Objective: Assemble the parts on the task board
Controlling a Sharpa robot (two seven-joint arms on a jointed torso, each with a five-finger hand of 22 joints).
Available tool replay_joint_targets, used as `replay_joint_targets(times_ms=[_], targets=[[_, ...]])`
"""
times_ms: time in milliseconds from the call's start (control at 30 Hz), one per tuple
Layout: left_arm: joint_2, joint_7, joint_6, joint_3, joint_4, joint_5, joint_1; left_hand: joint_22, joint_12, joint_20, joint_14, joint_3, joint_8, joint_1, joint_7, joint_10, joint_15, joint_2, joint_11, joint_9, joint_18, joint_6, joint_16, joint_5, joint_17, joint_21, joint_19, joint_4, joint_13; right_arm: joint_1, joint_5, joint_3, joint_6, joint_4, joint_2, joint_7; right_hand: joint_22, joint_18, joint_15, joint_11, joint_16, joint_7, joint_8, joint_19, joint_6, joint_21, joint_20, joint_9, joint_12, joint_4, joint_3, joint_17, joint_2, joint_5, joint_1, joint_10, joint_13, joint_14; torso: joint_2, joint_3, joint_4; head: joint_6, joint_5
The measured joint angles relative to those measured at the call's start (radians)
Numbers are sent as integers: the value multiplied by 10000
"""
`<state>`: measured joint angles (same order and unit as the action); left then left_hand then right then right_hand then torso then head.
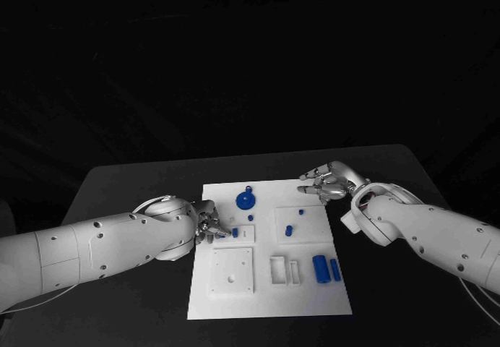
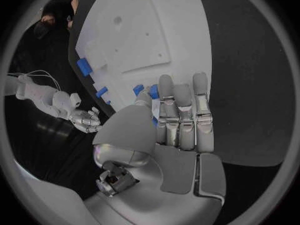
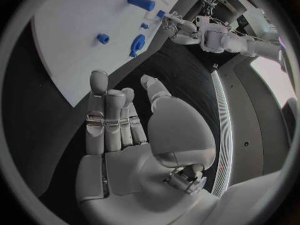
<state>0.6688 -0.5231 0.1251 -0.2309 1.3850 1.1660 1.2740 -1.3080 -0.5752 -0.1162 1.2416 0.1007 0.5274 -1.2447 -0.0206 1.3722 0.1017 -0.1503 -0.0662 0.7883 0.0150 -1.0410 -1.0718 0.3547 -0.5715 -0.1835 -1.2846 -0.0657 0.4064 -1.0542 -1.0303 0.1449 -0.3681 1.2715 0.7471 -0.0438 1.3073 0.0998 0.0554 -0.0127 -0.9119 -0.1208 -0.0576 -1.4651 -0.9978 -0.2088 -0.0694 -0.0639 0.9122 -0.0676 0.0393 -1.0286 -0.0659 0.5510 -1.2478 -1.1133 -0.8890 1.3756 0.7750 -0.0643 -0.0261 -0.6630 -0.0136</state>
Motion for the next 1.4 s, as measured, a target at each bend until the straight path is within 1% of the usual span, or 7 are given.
replay_joint_targets(times_ms=[367, 433, 600, 667, 1000, 1067, 1400], targets=[[66, -10, -16, 1, 9, 28, -5, 2, 0, 0, 0, 0, -18, 0, 14, 0, 0, 0, 0, -31, 0, 14, 0, -62, -11, -40, 0, 0, -2, 0, 0, 0, 0, -1, 0, 1, 0, 0, 0, 0, 0, 0, 0, 0, 0, 0, 0, 0, 0, 0, 0, 0, 0, 48, 0, 0, 0, 0, 0, 1, 1, -8, -7], [71, -10, -20, 1, 9, 28, -5, 2, 0, 0, 36, 0, -18, 65, 14, 0, -36, -65, 0, -31, 0, 14, 0, -57, -11, -40, 0, 0, -2, 1, 0, 0, 0, -2, 0, 1, 1, 0, 0, 0, 0, 0, 0, 0, 0, 0, 0, 0, 0, 0, 0, 0, 0, 48, 0, 0, 0, 0, 0, 1, 1, -5, -8], [89, -8, -28, 3, 21, 16, -9, 3, 0, 0, 36, 1, -18, 65, 15, 0, -36, -65, 0, -31, 0, 15, 0, -26, -20, -40, 0, 0, -2, 1, 0, 0, 0, -3, 4, 1, 8, 0, 0, 0, 0, 0, 0, 0, 0, 0, 0, 0, 0, 0, 0, 0, -2, 48, 2, 0, 0, 0, 2, 1, 0, -9, -12], [94, -4, -30, 4, 23, 12, -10, 3, 0, 0, 35, 0, -18, 65, 22, 0, -36, -65, 0, -31, 0, 22, 0, -25, -20, -40, 0, 0, -3, 1, 0, 0, 0, -4, 5, 2, 8, 0, 0, 0, 0, 0, 0, 0, 0, 0, 0, 0, 0, 0, 0, 0, -41, 48, 41, 0, 0, 0, 2, 2, 0, -11, -12], [89, 8, -20, 5, 17, 2, -12, 4, 0, 0, 38, 42, -19, 65, 31, -1, -33, -65, 0, -33, 0, 31, 0, -28, -20, -79, 0, 41, -3, 4, 1, 0, 0, -5, 5, 2, 7, 1, 0, 0, 0, 0, 0, 0, 0, 0, 0, 0, 0, 0, 0, 0, -40, 47, 41, 0, 0, 0, 3, 6, 2, -7, -19], [86, 8, -11, 5, 13, 2, -13, 4, 0, 0, 73, 42, -19, 65, 31, -1, 1, -65, 0, -42, 0, 31, 0, -31, -21, -79, 0, 41, -3, 4, 1, 0, 0, -5, 5, 2, 7, 0, 0, 0, 0, 0, 0, 0, 0, 0, 0, 0, 0, 0, 0, 0, -40, 47, 41, 0, 0, 0, 3, 4, 1, -6, -25], [79, 6, 36, 0, 4, 6, -15, 5, 0, 0, 72, 43, -19, 65, 32, 37, 1, -65, -37, -62, 0, 32, 0, -41, -31, -79, 0, 42, 7, 8, 1, 0, 1, -7, 3, 2, 6, 1, 0, 0, 0, 0, 0, 0, 0, 0, 0, 0, 0, 15, 15, 0, -40, 79, 40, 0, 0, 0, 2, -6, -5, -9, -31]])
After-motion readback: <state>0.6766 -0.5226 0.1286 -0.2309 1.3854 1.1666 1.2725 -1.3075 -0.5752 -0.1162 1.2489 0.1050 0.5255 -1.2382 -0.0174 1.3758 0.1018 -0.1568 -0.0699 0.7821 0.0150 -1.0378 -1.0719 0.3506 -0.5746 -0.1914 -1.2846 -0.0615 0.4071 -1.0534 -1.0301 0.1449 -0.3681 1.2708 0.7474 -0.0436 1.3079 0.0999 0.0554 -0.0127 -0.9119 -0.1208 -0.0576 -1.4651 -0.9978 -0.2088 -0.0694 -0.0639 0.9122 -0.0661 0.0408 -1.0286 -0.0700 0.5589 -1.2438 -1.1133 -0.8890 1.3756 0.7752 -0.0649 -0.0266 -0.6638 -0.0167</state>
